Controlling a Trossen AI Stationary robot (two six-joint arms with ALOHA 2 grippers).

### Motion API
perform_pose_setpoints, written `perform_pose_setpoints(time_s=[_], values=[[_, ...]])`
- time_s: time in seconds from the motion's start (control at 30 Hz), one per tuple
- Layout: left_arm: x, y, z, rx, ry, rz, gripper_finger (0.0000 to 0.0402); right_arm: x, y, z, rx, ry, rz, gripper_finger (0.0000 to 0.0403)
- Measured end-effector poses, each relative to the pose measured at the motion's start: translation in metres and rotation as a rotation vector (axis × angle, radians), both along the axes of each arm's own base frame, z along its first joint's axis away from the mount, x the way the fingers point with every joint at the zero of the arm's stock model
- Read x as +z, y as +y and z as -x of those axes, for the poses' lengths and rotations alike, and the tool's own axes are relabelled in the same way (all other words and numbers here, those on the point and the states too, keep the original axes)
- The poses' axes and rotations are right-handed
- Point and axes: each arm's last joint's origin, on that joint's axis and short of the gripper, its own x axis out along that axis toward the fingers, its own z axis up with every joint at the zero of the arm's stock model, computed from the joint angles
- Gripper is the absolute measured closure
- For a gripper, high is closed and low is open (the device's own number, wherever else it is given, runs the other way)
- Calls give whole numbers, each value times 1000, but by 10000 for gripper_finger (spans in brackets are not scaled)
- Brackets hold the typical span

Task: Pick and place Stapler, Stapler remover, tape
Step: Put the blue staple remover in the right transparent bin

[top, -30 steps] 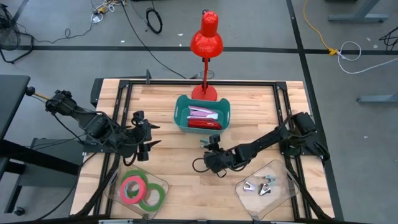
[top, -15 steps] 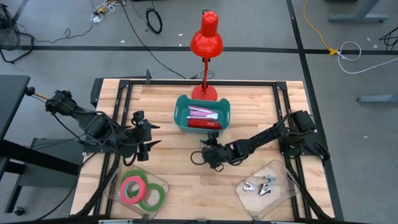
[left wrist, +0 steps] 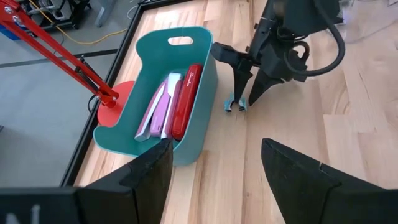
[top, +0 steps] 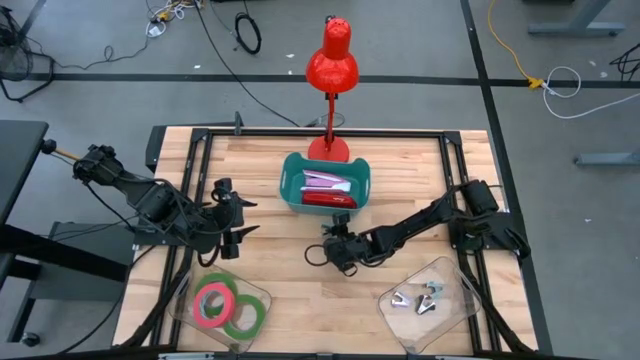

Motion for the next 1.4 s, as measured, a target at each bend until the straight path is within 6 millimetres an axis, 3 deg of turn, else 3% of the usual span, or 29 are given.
perform_pose_setpoints(time_s=[0.23, 0.73, 1.13, 1.4], values=[[0, 0, 0, -1, 0, 2, 154, 0, -4, -1, -27, -12, -36, 276], [0, 0, 0, -1, 1, 2, 154, 0, -2, -1, -16, -9, -52, 395], [0, 0, 0, -2, 1, 2, 154, 2, -2, 0, 5, 5, -31, 401], [0, 0, 0, -2, 2, 1, 154, 28, -2, 2, 14, -61, -22, 402]])
